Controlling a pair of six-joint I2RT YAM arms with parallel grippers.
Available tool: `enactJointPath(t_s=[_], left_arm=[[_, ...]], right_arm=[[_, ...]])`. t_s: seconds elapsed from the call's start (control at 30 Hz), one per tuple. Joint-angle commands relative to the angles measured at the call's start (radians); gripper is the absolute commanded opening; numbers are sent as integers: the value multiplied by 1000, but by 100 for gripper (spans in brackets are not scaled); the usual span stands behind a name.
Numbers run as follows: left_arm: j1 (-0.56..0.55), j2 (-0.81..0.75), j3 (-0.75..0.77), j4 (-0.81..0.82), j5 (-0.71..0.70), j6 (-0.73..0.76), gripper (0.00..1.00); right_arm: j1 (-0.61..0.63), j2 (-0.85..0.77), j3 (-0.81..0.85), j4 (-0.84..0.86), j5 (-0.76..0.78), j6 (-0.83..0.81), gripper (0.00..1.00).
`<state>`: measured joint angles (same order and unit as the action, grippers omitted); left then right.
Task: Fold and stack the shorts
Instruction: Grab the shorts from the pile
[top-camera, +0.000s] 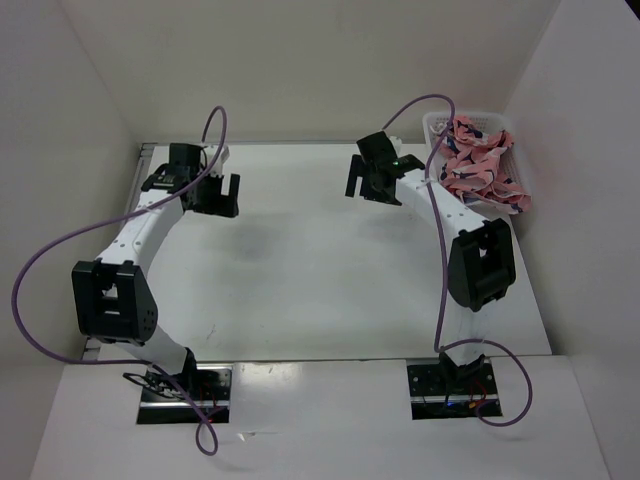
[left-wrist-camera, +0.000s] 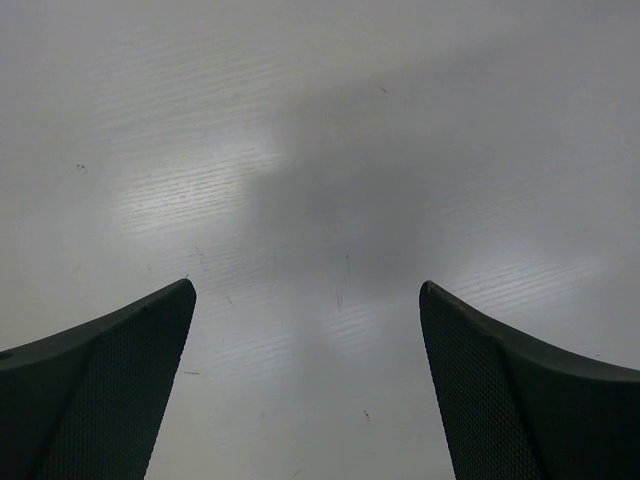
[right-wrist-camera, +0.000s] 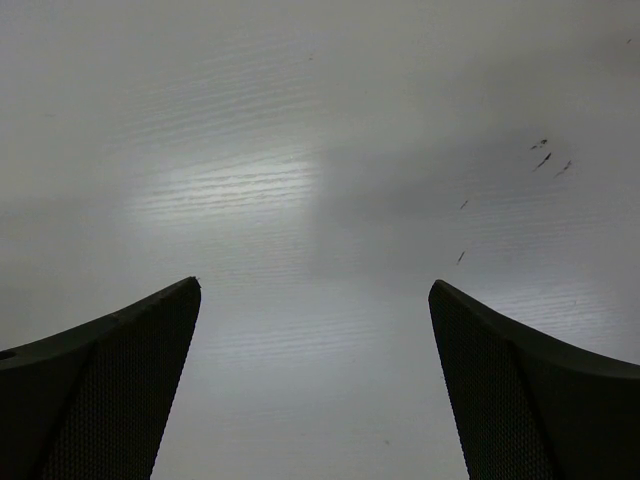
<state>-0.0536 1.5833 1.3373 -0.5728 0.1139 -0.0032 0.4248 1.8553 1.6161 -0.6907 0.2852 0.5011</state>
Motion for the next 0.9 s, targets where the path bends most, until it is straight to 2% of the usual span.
enactJointPath(t_s=[0.0,0.17,0.3,0.37,0.43,0.53,0.67,0.87], left_arm=[[1,-32,-10,14,40,3,99],[1,-51,-21,20,67,3,99],[1,-78,-47,68,116,3,99],[11,-77,-21,53,156,3,99],[11,-46,0,15,156,3,99],[11,-37,0,5,156,3,99],[11,-55,-13,5,156,3,99],[11,-74,-23,-13,135,3,99]], right_arm=[[3,-54,-4,23,35,-2,100],[3,-111,-53,74,46,-42,100],[-21,-139,-3,51,108,-42,100],[-110,-181,16,62,86,-42,100],[-237,-208,33,74,13,-33,100],[-361,-226,80,105,-84,-33,100],[-529,-89,264,30,-144,-13,100],[-650,80,434,-13,-191,8,100]])
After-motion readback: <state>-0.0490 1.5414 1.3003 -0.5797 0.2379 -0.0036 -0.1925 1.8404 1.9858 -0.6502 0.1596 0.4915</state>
